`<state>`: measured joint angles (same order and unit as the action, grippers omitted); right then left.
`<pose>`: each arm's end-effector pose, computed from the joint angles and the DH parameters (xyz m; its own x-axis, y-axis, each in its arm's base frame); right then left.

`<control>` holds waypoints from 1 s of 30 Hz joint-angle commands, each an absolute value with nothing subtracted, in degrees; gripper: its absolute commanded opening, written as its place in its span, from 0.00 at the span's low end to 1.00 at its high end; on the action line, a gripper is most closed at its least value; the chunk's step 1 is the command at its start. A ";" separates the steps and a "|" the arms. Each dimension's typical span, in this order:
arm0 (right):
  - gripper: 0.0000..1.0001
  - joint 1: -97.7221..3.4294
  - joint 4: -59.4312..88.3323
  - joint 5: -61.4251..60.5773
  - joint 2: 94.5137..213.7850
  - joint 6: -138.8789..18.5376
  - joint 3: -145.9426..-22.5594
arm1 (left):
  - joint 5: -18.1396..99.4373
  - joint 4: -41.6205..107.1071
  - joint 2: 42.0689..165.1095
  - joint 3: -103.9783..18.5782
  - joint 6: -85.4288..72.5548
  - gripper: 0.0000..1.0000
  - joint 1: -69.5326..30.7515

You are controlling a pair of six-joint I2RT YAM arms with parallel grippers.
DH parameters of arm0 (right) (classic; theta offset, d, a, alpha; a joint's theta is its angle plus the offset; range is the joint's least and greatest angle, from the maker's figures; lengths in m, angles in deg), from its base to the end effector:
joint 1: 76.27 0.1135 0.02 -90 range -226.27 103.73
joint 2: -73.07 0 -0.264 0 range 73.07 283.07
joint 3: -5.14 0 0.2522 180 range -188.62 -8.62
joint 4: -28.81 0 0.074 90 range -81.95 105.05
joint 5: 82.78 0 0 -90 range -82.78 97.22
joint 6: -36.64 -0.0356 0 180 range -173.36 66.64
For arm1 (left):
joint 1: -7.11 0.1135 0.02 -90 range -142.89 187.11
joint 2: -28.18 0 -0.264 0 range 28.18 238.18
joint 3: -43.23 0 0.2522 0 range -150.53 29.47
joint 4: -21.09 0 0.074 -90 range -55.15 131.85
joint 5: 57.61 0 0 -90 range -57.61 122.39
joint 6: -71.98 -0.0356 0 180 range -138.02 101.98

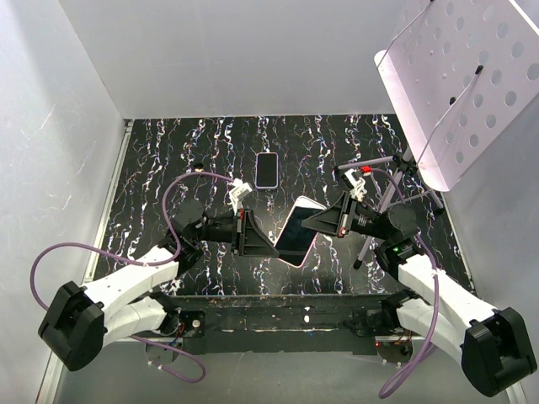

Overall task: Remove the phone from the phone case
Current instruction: Remove the phone case from the phone.

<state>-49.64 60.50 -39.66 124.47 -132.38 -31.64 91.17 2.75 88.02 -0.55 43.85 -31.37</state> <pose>0.1612 0.1099 0.2850 -0.8631 0.3179 -0.3924 -0.4348 -0.0724 0.8976 0.1549 -0.1620 0.2757 -0.8597 0.0994 -0.5011 0.4949 -0.0812 -0.8651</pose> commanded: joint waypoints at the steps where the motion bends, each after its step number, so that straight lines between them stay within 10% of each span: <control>1: 0.01 -49.99 70.40 -42.26 123.78 -143.95 -33.32 | 96.02 -14.29 83.30 -1.03 39.31 0.00 -31.65; 20: 0.01 -49.29 104.24 -38.75 133.53 -172.97 -30.59 | 104.98 -45.14 102.00 -8.32 39.20 0.00 -31.83; 30: 0.01 -48.85 104.52 -38.66 132.22 -171.84 -31.64 | 93.76 -6.43 99.56 -11.31 16.46 0.00 -31.30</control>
